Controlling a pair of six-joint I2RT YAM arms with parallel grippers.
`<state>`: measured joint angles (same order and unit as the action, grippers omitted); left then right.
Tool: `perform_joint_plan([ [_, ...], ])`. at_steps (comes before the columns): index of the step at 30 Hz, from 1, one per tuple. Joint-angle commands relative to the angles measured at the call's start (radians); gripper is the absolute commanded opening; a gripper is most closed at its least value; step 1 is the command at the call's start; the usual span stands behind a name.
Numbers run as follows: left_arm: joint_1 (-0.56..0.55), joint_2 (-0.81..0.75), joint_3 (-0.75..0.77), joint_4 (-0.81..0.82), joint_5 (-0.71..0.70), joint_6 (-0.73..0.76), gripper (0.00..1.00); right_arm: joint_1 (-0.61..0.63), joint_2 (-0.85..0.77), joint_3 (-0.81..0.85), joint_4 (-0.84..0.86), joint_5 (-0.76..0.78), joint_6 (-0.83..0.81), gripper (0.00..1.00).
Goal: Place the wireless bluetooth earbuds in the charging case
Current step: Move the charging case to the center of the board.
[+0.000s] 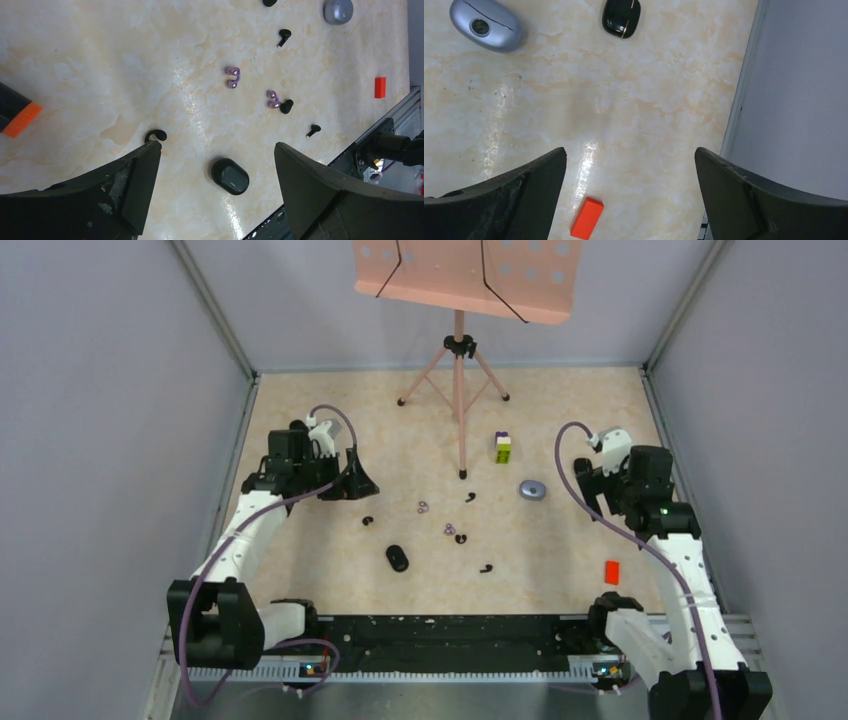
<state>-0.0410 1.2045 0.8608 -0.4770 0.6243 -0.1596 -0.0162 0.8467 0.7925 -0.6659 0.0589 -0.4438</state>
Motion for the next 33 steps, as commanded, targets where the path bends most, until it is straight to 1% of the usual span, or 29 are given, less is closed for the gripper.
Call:
perform_joint_plan([
  [1, 0.004, -0.019, -0.017, 0.052, 0.010, -0.002, 0.89, -0.003, 0.026, -0.002, 0.055, -0.024, -0.009, 0.99],
  [3, 0.004, -0.020, -0.023, 0.052, 0.003, 0.007, 0.89, -0.004, 0.045, 0.000, 0.057, -0.081, -0.062, 0.99],
  [7, 0.004, -0.014, -0.040, 0.048, -0.023, 0.022, 0.89, -0.003, 0.077, 0.030, -0.010, -0.306, -0.220, 0.94],
  [11, 0.004, -0.002, -0.046, 0.038, -0.074, 0.050, 0.86, 0.004, 0.129, 0.061, -0.012, -0.421, -0.223, 0.90],
  [14, 0.004, 0.013, -0.026, 0.013, -0.093, 0.092, 0.84, 0.010, 0.205, 0.089, -0.001, -0.461, -0.204, 0.80],
  [16, 0.004, 0.024, -0.007, 0.000, -0.106, 0.109, 0.83, 0.034, 0.274, 0.107, 0.045, -0.434, -0.142, 0.73],
  [18, 0.004, 0.027, 0.004, -0.002, -0.111, 0.118, 0.82, 0.038, 0.357, 0.137, 0.118, -0.361, -0.030, 0.66],
  [20, 0.004, 0.030, 0.009, -0.002, -0.111, 0.119, 0.82, 0.038, 0.445, 0.190, 0.155, -0.280, 0.079, 0.59],
  [21, 0.004, 0.033, 0.013, -0.003, -0.110, 0.118, 0.81, 0.037, 0.487, 0.211, 0.167, -0.247, 0.118, 0.57],
  [24, 0.004, 0.041, 0.024, -0.008, -0.100, 0.117, 0.80, 0.036, 0.560, 0.231, 0.255, -0.164, 0.230, 0.56],
  [28, 0.004, 0.041, 0.041, -0.025, -0.111, 0.125, 0.79, 0.036, 0.617, 0.237, 0.367, -0.104, 0.295, 0.56],
  [33, 0.004, 0.040, 0.067, -0.080, -0.123, 0.151, 0.78, 0.034, 0.720, 0.297, 0.378, -0.007, 0.305, 0.59],
])
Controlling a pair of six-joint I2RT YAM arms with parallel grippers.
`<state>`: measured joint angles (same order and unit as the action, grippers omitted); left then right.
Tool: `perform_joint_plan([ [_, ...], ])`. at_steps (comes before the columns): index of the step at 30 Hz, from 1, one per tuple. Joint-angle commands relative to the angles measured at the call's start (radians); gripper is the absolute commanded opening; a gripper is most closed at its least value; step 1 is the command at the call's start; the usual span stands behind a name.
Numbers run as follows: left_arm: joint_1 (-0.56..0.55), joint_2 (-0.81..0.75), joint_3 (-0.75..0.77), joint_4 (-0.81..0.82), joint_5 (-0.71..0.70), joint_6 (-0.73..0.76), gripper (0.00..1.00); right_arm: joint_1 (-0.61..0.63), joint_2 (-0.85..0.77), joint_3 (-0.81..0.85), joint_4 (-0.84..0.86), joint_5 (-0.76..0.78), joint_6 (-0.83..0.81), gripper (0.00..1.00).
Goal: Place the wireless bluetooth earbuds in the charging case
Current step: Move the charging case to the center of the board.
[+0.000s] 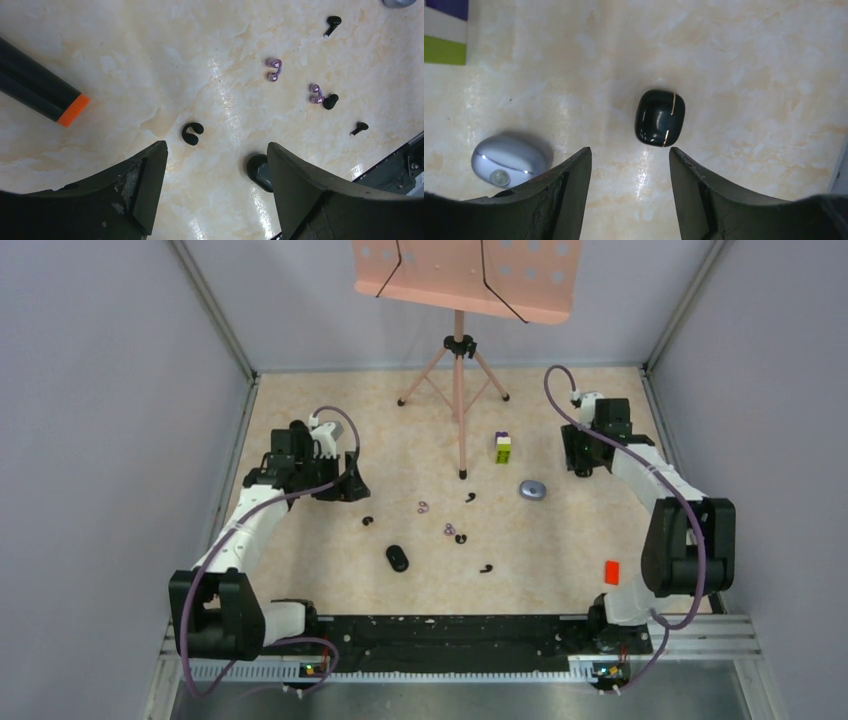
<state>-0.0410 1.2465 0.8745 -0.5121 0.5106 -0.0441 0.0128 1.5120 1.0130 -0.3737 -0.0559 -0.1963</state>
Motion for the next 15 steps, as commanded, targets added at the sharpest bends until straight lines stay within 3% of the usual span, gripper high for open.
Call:
perform_joint_plan([
  [1, 0.004, -0.002, 0.056, -0.055, -0.013, 0.036, 0.78, 0.003, 0.074, 0.082, 0.083, 0.112, 0.052, 0.59],
  [15, 0.006, -0.004, 0.064, -0.060, -0.027, 0.036, 0.78, -0.037, 0.277, 0.164, 0.018, 0.134, 0.069, 0.62],
])
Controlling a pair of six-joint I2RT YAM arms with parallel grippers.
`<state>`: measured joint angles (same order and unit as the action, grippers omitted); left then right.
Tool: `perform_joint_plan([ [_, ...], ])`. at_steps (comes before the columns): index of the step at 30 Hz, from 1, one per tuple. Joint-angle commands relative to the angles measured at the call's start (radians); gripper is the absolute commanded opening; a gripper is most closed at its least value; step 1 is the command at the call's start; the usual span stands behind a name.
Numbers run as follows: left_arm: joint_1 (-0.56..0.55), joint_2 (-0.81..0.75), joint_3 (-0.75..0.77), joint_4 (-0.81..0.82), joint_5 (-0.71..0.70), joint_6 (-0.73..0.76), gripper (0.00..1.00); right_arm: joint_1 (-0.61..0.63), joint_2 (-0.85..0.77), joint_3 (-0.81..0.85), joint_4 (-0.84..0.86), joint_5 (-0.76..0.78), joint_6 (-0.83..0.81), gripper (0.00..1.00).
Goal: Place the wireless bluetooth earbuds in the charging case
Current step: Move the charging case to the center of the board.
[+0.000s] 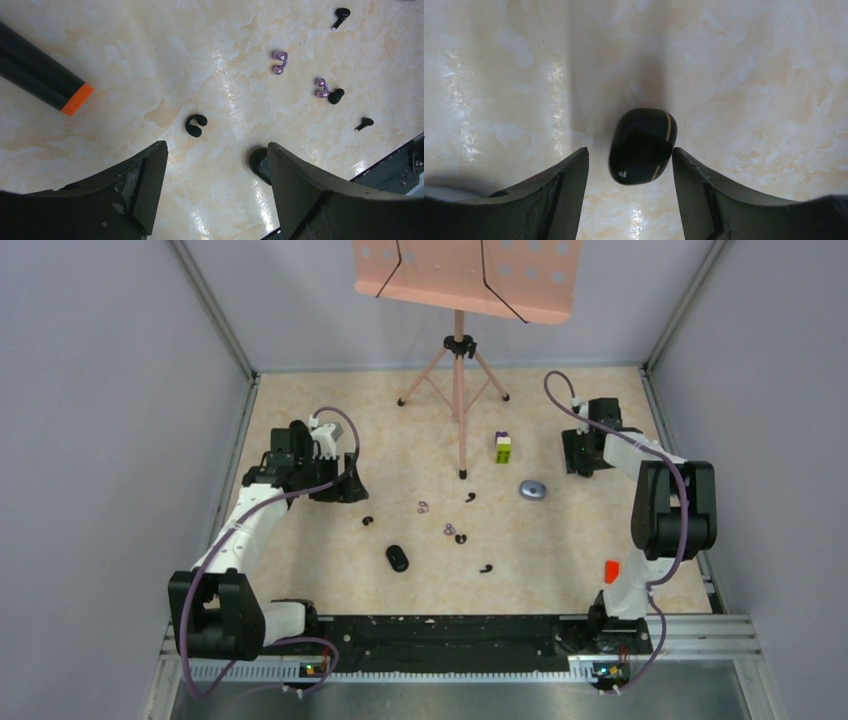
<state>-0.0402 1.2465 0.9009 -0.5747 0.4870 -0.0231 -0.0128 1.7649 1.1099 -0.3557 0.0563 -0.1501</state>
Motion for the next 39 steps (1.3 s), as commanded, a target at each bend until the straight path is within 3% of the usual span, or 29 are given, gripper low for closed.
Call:
perform_joint_plan([
  [1, 0.005, -0.004, 0.038, 0.001, -0.004, 0.015, 0.78, -0.012, 0.033, 0.069, -0.001, 0.023, 0.025, 0.62],
  [6, 0.006, -0.012, 0.034, -0.001, -0.006, 0.015, 0.78, -0.013, 0.056, 0.070, -0.001, 0.022, 0.035, 0.61],
  [16, 0.013, -0.035, 0.008, 0.004, -0.003, 0.015, 0.78, -0.013, 0.026, 0.045, -0.027, 0.010, 0.042, 0.38],
  [26, 0.013, -0.030, -0.001, 0.029, 0.000, 0.014, 0.77, -0.012, -0.249, -0.050, -0.252, -0.087, 0.216, 0.33],
  [32, 0.013, -0.007, 0.018, 0.027, -0.003, 0.015, 0.77, 0.005, -0.289, -0.149, -0.322, -0.249, 0.404, 0.32],
  [39, 0.013, -0.005, 0.042, -0.013, -0.018, 0.049, 0.77, 0.118, -0.262, -0.225, -0.329, -0.257, 0.468, 0.30],
])
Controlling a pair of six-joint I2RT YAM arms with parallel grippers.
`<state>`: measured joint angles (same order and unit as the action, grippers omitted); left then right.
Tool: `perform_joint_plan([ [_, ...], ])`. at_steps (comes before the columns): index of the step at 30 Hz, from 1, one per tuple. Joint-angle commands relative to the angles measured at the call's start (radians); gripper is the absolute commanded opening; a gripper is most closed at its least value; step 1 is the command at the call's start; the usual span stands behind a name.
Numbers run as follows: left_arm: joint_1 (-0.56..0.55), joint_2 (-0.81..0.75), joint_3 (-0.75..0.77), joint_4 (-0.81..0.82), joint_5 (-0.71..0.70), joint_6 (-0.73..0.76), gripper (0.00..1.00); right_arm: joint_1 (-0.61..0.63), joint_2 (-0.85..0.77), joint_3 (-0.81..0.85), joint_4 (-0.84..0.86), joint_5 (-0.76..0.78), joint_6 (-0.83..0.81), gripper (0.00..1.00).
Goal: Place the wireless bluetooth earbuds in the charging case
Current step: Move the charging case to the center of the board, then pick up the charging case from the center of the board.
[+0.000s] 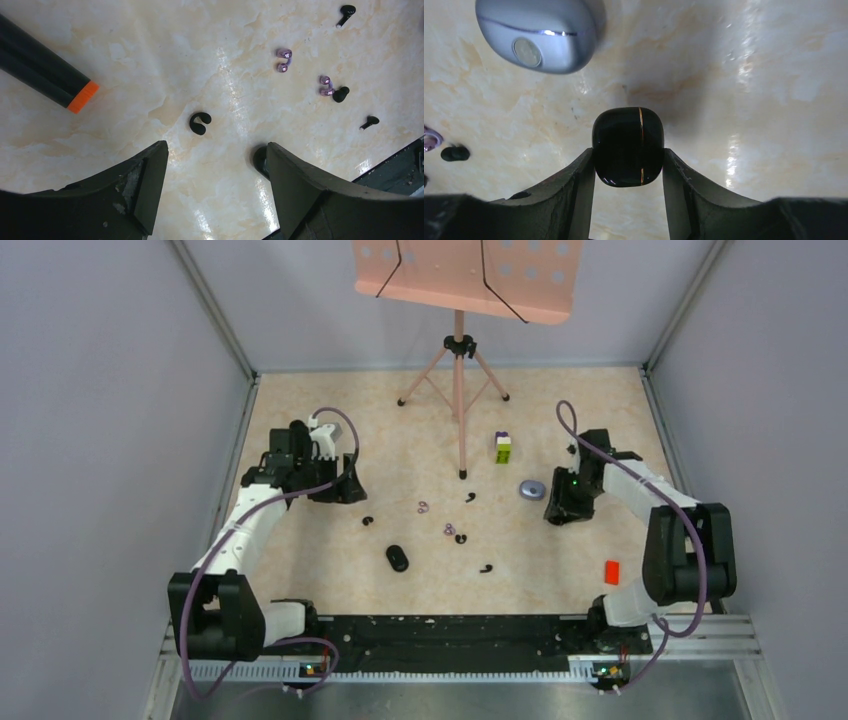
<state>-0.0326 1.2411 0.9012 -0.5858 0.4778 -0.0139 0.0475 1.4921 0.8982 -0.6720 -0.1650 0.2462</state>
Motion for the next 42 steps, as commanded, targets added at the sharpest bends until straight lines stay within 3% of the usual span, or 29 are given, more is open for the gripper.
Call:
perform_joint_plan([
  [1, 0.004, 0.002, 0.043, -0.005, -0.009, 0.041, 0.77, 0.073, 0.010, -0.020, -0.013, -0.032, 0.077, 0.31],
  [2, 0.005, 0.003, 0.045, -0.006, -0.008, 0.042, 0.77, 0.086, 0.011, -0.025, -0.012, -0.032, 0.079, 0.35],
  [3, 0.005, 0.004, 0.046, -0.005, -0.006, 0.042, 0.77, 0.095, 0.014, -0.030, -0.007, -0.044, 0.079, 0.47],
  [5, 0.005, 0.006, 0.049, -0.003, -0.004, 0.042, 0.77, 0.097, 0.018, -0.034, 0.005, -0.104, 0.066, 0.86],
  [6, 0.005, 0.006, 0.052, -0.004, -0.005, 0.042, 0.77, 0.098, 0.019, -0.028, 0.004, -0.124, 0.062, 0.97],
  [13, 0.005, -0.017, 0.056, -0.026, -0.021, 0.072, 0.77, 0.090, -0.025, 0.160, -0.175, -0.147, -0.187, 0.98],
  [15, 0.005, -0.028, 0.048, -0.036, -0.030, 0.088, 0.77, 0.085, -0.030, 0.217, -0.226, -0.209, -0.383, 0.91],
  [18, 0.005, -0.040, 0.034, -0.042, -0.034, 0.110, 0.77, 0.071, -0.094, 0.218, -0.245, -0.353, -0.812, 0.81],
  [22, 0.006, -0.052, 0.030, -0.046, -0.040, 0.128, 0.77, 0.063, -0.197, 0.083, -0.174, -0.328, -1.377, 0.77],
  [26, 0.005, -0.063, 0.028, -0.056, -0.040, 0.140, 0.77, 0.061, -0.158, 0.009, -0.022, -0.245, -1.582, 0.71],
  [29, 0.005, -0.072, 0.028, -0.060, -0.039, 0.143, 0.77, 0.061, -0.054, 0.093, -0.032, -0.234, -1.473, 0.61],
  [32, 0.006, -0.081, 0.030, -0.062, -0.041, 0.136, 0.77, 0.065, 0.055, 0.235, -0.070, -0.210, -1.117, 0.53],
  [35, 0.005, -0.080, 0.030, -0.056, -0.046, 0.126, 0.77, 0.068, 0.126, 0.332, -0.148, -0.150, -0.688, 0.57],
  [37, 0.006, -0.079, 0.031, -0.048, -0.050, 0.119, 0.77, 0.085, 0.141, 0.343, -0.211, -0.109, -0.496, 0.61],
  [40, 0.008, -0.076, 0.031, -0.035, -0.048, 0.105, 0.77, 0.106, 0.148, 0.300, -0.258, -0.069, -0.308, 0.64],
  [42, 0.009, -0.070, 0.034, -0.032, -0.046, 0.099, 0.77, 0.118, 0.129, 0.253, -0.257, -0.043, -0.283, 0.65],
])
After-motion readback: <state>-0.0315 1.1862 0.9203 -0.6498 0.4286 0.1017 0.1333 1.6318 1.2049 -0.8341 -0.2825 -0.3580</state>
